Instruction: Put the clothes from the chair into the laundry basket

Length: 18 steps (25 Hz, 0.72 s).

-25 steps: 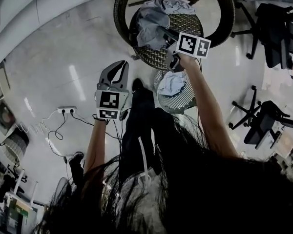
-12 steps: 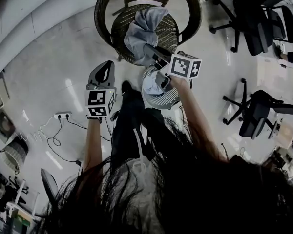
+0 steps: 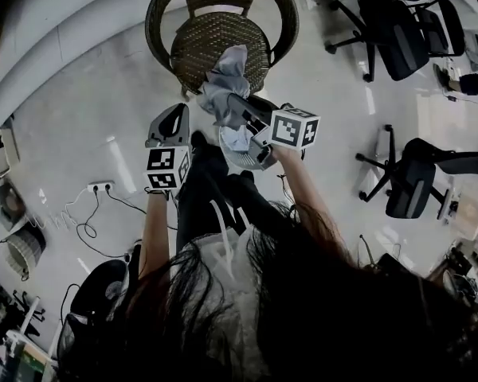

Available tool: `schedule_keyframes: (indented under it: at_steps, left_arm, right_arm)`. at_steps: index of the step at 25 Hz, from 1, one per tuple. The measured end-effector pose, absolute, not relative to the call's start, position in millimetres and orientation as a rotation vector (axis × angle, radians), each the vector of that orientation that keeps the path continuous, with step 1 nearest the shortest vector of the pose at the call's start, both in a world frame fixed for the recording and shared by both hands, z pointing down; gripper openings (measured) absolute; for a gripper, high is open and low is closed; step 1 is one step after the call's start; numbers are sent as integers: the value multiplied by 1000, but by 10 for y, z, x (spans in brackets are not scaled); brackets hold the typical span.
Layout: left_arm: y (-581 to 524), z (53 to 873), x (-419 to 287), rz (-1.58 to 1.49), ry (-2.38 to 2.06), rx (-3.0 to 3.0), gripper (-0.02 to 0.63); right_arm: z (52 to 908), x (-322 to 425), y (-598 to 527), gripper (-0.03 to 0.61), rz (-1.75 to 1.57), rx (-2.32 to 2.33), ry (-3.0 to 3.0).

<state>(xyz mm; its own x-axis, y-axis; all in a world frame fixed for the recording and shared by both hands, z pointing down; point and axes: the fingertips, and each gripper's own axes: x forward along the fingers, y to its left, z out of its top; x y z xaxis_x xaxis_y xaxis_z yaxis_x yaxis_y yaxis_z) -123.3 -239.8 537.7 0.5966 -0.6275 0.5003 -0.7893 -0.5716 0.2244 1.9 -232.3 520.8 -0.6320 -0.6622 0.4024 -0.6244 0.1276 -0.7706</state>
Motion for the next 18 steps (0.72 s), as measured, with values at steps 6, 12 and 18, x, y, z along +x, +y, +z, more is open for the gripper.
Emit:
schedule_keyframes:
  at_steps: [6, 12, 18]
  left_arm:
    - [-1891, 5081, -959, 488, -1131, 2415, 23]
    - [-1454, 4976, -673, 507, -1095, 2444, 23]
    - [-1042, 4832, -322, 508, -1078, 2493, 23]
  right_arm:
    - [4816, 223, -1740, 80, -1496, -1317, 2352]
    - [4601, 468, -1201, 80, -1431, -1342, 2395]
    - [4547, 822, -674, 80, -1401, -1363, 2413]
